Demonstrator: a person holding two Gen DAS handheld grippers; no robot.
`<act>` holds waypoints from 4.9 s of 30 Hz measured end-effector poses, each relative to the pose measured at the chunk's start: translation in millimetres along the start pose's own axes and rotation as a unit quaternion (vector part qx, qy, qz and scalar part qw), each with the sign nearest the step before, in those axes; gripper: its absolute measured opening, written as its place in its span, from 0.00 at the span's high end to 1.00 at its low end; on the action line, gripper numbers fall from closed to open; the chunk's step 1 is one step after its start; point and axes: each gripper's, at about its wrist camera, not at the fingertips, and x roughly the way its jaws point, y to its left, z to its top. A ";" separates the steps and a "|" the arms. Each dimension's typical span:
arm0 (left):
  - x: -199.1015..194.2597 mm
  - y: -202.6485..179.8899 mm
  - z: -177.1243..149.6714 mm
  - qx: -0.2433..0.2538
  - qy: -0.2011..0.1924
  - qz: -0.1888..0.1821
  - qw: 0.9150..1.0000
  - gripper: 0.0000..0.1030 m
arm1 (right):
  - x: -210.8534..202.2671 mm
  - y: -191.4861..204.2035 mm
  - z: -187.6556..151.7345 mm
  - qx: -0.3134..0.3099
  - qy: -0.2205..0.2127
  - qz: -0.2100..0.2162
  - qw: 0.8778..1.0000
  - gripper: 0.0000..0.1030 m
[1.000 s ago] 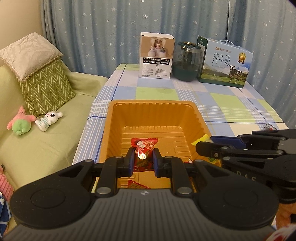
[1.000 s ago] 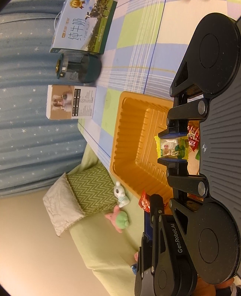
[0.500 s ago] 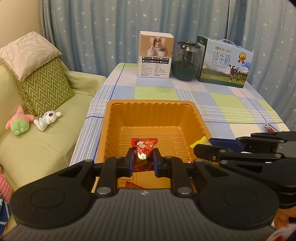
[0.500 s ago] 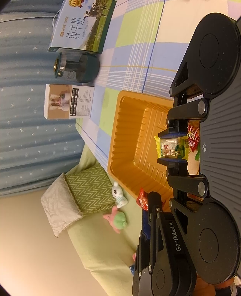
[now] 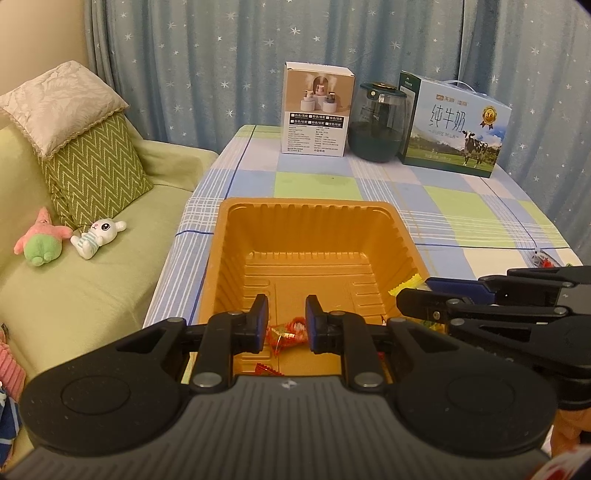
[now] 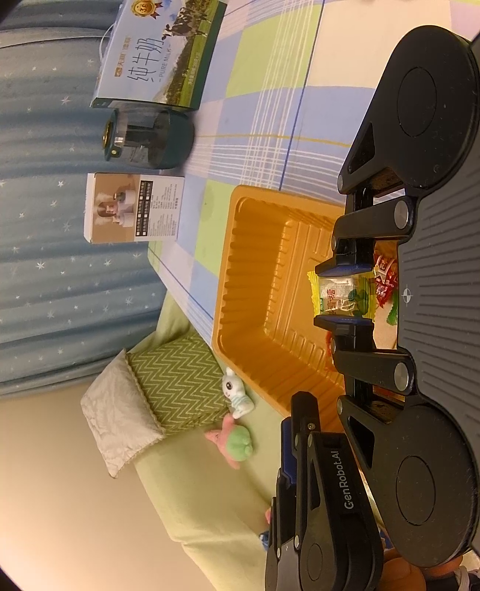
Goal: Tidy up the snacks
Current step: 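Open the left tool then the right to drop candies into the tray, then move both open tools back to the snack pile, then grasp the green-and-black snack bag with the left tool while the right grasps a brown square candy, then carry the snack bag and brown candy over the orange tray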
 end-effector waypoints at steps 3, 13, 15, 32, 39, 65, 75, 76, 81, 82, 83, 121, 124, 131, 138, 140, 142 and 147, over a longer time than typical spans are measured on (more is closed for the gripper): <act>-0.4 1.2 -0.6 -0.001 -0.001 0.002 1.000 0.82 | 0.4 0.0 0.4 0.002 -0.002 0.003 1.000 0.79; -1.2 2.9 -1.4 -0.004 -0.001 0.008 1.000 0.82 | 4.9 -1.0 1.2 0.014 0.001 0.025 1.000 0.79; -0.9 3.3 -1.4 -0.003 0.000 0.010 1.000 0.82 | 6.0 -2.5 0.9 0.019 0.003 0.028 0.999 0.78; -4.2 -6.6 -0.2 -0.002 -0.009 0.002 1.000 0.79 | -9.7 -17.6 3.1 0.035 -0.022 0.007 0.999 0.59; -5.1 -29.0 5.0 0.011 -0.017 -0.018 1.000 0.78 | -27.6 -41.6 1.9 0.053 -0.035 -0.019 0.998 0.59; 19.8 -209.5 19.8 0.111 -0.021 -0.150 0.982 0.72 | -144.8 -212.4 -58.1 0.155 -0.058 -0.186 0.969 0.58; 40.8 -277.8 10.1 0.160 -0.002 -0.201 0.967 0.71 | -192.2 -283.2 -111.7 0.182 -0.026 -0.257 0.949 0.58; 44.0 -283.9 9.1 0.166 -0.001 -0.205 0.965 0.70 | -194.9 -287.0 -116.2 0.183 -0.024 -0.258 0.949 0.58; 67.0 -317.5 1.4 0.200 0.013 -0.230 0.952 0.68 | -200.4 -307.5 -126.8 0.205 -0.015 -0.257 0.944 0.58; 73.0 -323.7 -0.9 0.205 0.017 -0.236 0.950 0.67 | -200.1 -311.1 -127.5 0.209 -0.014 -0.253 0.944 0.58; 79.0 -329.6 -3.0 0.209 0.021 -0.241 0.947 0.67 | -197.4 -314.4 -126.7 0.210 -0.012 -0.249 0.945 0.58; 88.7 -326.0 -43.7 0.270 0.057 -0.260 0.925 0.77 | -138.0 -339.2 -116.0 0.180 0.012 -0.214 0.960 0.58; 93.6 -310.4 -48.9 0.246 0.061 -0.250 0.934 0.77 | -125.8 -340.9 -114.3 0.177 0.021 -0.217 0.960 0.58; 101.7 -303.2 -51.6 0.252 0.039 -0.235 0.938 0.74 | -112.3 -333.8 -106.0 0.159 0.039 -0.234 0.958 0.78; 111.5 -313.3 -53.7 0.266 0.042 -0.228 0.936 0.74 | -111.1 -328.5 -105.2 0.153 0.053 -0.242 0.957 0.79; 112.0 -314.4 -54.2 0.266 0.046 -0.226 0.936 0.74 | -112.0 -326.7 -104.9 0.153 0.054 -0.242 0.956 0.79; 111.7 -314.3 -53.4 0.262 0.052 -0.224 0.937 0.75 | -113.8 -324.1 -103.3 0.153 0.051 -0.242 0.957 0.79; 104.9 -308.2 -48.0 0.242 0.059 -0.217 0.944 0.75 | -126.0 -309.6 -96.2 0.159 0.036 -0.232 0.959 0.79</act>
